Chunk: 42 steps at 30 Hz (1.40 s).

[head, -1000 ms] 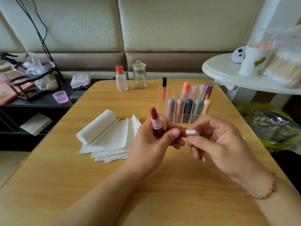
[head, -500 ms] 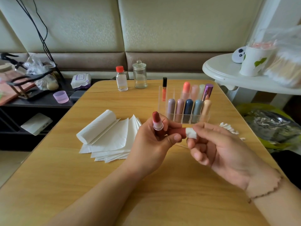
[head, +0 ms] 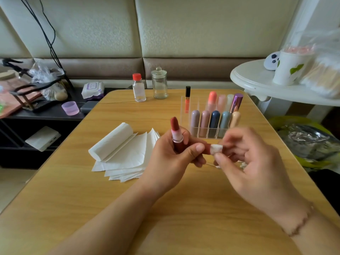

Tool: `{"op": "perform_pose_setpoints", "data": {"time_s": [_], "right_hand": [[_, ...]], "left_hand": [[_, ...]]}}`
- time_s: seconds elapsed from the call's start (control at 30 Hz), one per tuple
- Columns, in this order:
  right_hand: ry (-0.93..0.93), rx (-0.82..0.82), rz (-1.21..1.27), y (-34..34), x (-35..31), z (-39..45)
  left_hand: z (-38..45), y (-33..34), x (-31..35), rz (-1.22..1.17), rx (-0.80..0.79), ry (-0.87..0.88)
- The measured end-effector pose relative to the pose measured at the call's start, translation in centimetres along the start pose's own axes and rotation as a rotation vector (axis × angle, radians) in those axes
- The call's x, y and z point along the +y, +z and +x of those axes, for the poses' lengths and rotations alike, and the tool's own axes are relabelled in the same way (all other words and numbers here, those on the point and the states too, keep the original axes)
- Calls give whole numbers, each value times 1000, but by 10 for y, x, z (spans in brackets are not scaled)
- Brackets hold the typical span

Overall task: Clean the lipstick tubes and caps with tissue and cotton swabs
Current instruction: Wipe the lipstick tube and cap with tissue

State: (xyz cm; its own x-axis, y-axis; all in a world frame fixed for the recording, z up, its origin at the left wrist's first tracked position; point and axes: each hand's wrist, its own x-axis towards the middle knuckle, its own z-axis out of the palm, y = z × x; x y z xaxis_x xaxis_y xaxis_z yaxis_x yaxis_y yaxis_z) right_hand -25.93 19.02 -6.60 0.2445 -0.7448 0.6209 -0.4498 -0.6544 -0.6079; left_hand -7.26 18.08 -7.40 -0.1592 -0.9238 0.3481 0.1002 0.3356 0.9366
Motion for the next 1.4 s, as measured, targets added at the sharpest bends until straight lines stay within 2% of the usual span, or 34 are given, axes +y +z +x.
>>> {"op": "perform_pose_setpoints", "data": {"time_s": [0.07, 0.1, 0.13, 0.2, 0.27, 0.37, 0.43, 0.5, 0.57, 0.6, 0.67, 0.77, 0.83, 1.0, 1.07, 1.13, 1.2, 1.27, 1.33, 1.4], "right_hand": [[523, -24, 583, 0, -8, 8], [723, -61, 785, -1, -10, 11], [849, -111, 892, -2, -10, 13], [907, -200, 952, -5, -12, 15], [857, -216, 938, -5, -15, 14], [729, -145, 814, -1, -15, 11], [483, -119, 557, 3, -11, 8], [80, -99, 90, 4, 1, 4], [-303, -150, -251, -2, 9, 1], [-424, -181, -349, -5, 11, 1], [-528, -179, -443, -10, 14, 2], [-518, -84, -402, -13, 15, 4], [-390, -24, -254, -11, 14, 4], [342, 85, 603, -12, -5, 12], [518, 56, 814, -15, -6, 14], [610, -29, 898, -16, -7, 14], [624, -152, 861, -14, -5, 11], [537, -285, 738, -12, -4, 7], [315, -384, 396, -8, -3, 1], [52, -483, -104, -3, -1, -5]], "left_hand": [[1, 0, -3, 14, 31, 17], [1, 0, -3, 17, 40, 19], [1, 0, -3, 22, 40, 20], [0, 2, -2, 46, 27, 19], [-2, 3, -3, 47, 9, 4], [-1, 3, -1, 57, -2, 4], [-1, 3, 1, 42, -5, 1], [-1, 2, 4, 26, -8, -30], [-3, 4, 8, 10, -26, -70], [-3, 5, 9, -4, -32, -95], [-2, 6, 11, -41, -27, -134], [0, 5, 11, -105, 1, -128], [1, 2, 10, -162, 36, -117], [5, -6, 4, -255, 155, -74], [7, -9, 3, -308, 184, -57], [8, -11, 2, -361, 202, -43], [9, -12, 2, -400, 220, -33], [10, -13, 1, -427, 245, -20], [11, -13, 1, -448, 262, -9], [11, -13, 0, -453, 261, -14]]}}
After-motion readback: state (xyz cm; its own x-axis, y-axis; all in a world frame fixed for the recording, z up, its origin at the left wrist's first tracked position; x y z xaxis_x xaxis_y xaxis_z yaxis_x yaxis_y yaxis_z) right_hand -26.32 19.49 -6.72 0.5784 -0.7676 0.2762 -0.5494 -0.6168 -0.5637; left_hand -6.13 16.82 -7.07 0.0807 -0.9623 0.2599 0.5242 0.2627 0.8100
